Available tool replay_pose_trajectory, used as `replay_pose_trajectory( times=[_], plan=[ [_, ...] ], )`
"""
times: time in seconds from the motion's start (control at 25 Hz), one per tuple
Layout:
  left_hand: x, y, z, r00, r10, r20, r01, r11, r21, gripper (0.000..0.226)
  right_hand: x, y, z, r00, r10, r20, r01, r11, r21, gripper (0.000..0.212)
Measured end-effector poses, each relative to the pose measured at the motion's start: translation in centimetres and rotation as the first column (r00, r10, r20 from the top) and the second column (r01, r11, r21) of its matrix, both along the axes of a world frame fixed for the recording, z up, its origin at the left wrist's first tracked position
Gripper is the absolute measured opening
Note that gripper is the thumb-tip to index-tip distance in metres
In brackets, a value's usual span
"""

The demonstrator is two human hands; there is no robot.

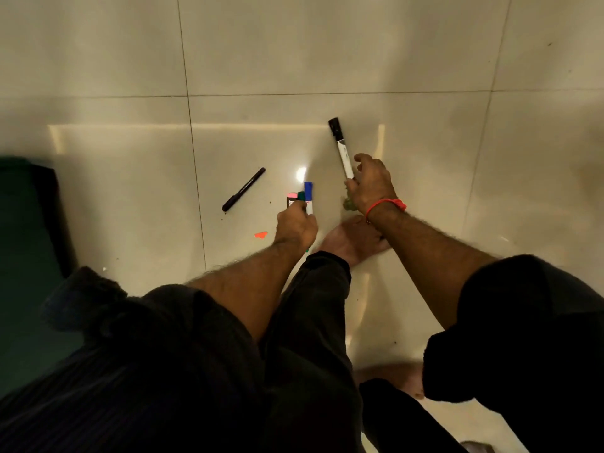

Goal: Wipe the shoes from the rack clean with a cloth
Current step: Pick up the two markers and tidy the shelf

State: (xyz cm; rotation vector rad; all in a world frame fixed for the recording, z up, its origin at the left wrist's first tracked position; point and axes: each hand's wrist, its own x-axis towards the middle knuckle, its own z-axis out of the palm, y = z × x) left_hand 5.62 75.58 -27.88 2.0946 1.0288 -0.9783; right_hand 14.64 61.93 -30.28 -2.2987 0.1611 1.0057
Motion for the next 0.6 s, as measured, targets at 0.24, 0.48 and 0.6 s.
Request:
replay_pose_trajectory(
  times=[0.24, 0.48, 0.6],
  plan=[
    [1.2, 0.5, -2.7, 0.995, 0.009, -0.097, -0.004, 0.999, 0.054, 0.048, 0.4, 2.7, -2.3, 0.998, -0.06, 0.011, 0.061, 0.99, -0.127, 0.048],
    [1.9, 1.0, -3.6, 0.994, -0.081, -0.078, 0.086, 0.995, 0.06, 0.045, 0.7, 2.7, -2.8, 0.994, -0.104, -0.039, 0.097, 0.983, -0.156, 0.032],
    [2.5, 1.1, -2.8, 0.993, -0.074, -0.092, 0.083, 0.992, 0.097, 0.043, 0.3, 1.6, -1.8, 0.98, -0.175, -0.098, 0.164, 0.98, -0.108, 0.031]
  ],
)
